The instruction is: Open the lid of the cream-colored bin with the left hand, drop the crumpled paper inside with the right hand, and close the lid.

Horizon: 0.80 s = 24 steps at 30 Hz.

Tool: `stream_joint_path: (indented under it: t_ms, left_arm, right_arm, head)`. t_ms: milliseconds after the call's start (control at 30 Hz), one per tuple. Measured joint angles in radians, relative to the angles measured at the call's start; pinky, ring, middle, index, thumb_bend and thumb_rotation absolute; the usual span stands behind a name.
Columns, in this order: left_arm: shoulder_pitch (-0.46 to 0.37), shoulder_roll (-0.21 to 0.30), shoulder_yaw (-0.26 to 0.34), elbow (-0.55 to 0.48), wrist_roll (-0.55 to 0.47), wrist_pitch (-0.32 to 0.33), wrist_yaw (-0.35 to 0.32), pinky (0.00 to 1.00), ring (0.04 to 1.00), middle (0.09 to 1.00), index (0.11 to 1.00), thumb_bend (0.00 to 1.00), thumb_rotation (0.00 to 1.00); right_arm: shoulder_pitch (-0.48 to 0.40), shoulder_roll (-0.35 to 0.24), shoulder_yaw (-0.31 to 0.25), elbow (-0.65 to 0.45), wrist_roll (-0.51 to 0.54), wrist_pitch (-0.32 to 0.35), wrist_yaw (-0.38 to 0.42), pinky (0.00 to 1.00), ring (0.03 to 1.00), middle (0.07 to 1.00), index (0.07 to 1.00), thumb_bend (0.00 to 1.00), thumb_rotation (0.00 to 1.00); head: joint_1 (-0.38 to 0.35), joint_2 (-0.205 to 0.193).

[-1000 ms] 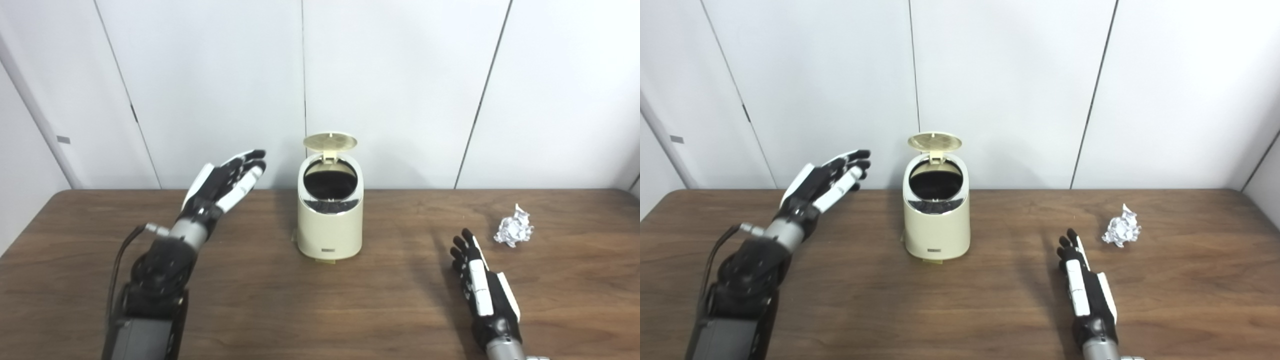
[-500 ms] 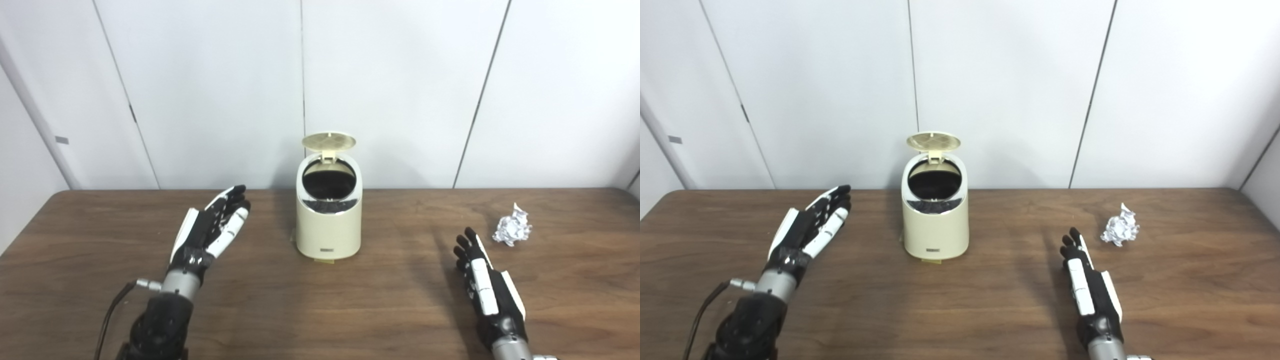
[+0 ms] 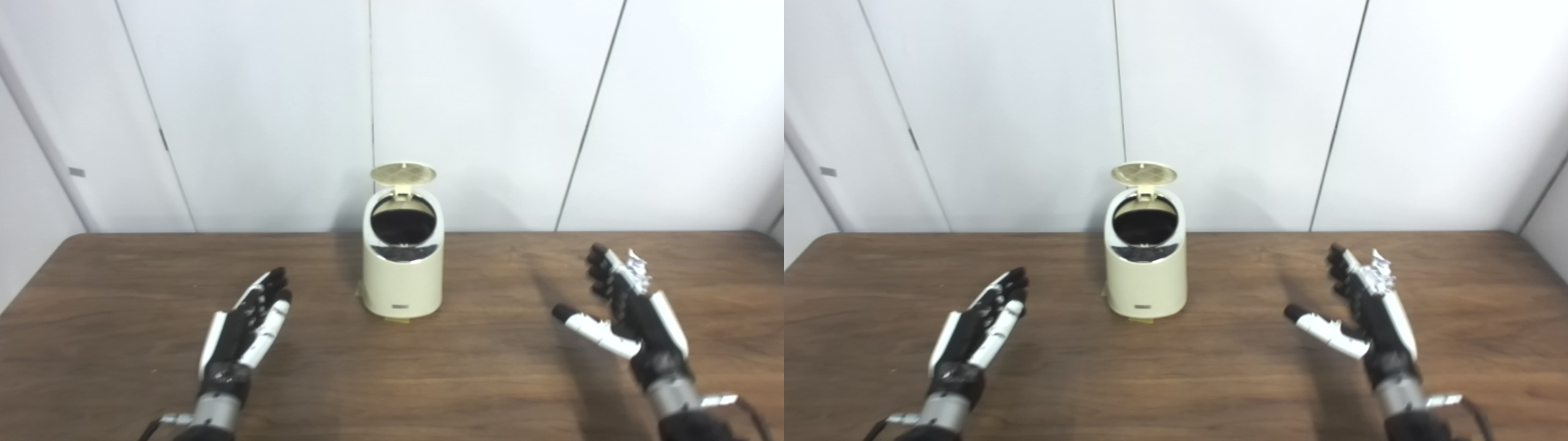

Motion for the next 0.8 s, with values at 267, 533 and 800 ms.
stream_joint_path:
  t_ms: [267,533,800]
  left_arm:
    - [0.000,0.027,0.017,0.009,-0.036,-0.004,-0.007,0.99,0.952,0.915,0.944,0.48,0.62]
    - [0.001,0.038,0.031,0.021,-0.079,0.000,-0.009,0.93,0.930,0.912,0.948,0.41,0.59]
    - [0.000,0.074,0.019,-0.012,-0.067,0.065,-0.012,0.86,0.898,0.892,0.922,0.38,0.62]
  right_arm:
    - [-0.049,-0.066,0.012,-0.137,-0.130,0.166,0.028,0.67,0.819,0.863,0.887,0.79,0.22]
    - [-0.108,-0.121,-0.006,-0.145,-0.392,0.205,0.166,0.74,0.865,0.886,0.881,0.81,0.16]
    - [-0.203,-0.148,-0.007,-0.017,-0.540,0.206,0.309,0.86,0.894,0.880,0.873,0.86,0.09]
  head:
    - [-0.143,-0.003]
    - [-0.252,0.000]
    - [-0.316,0.008]
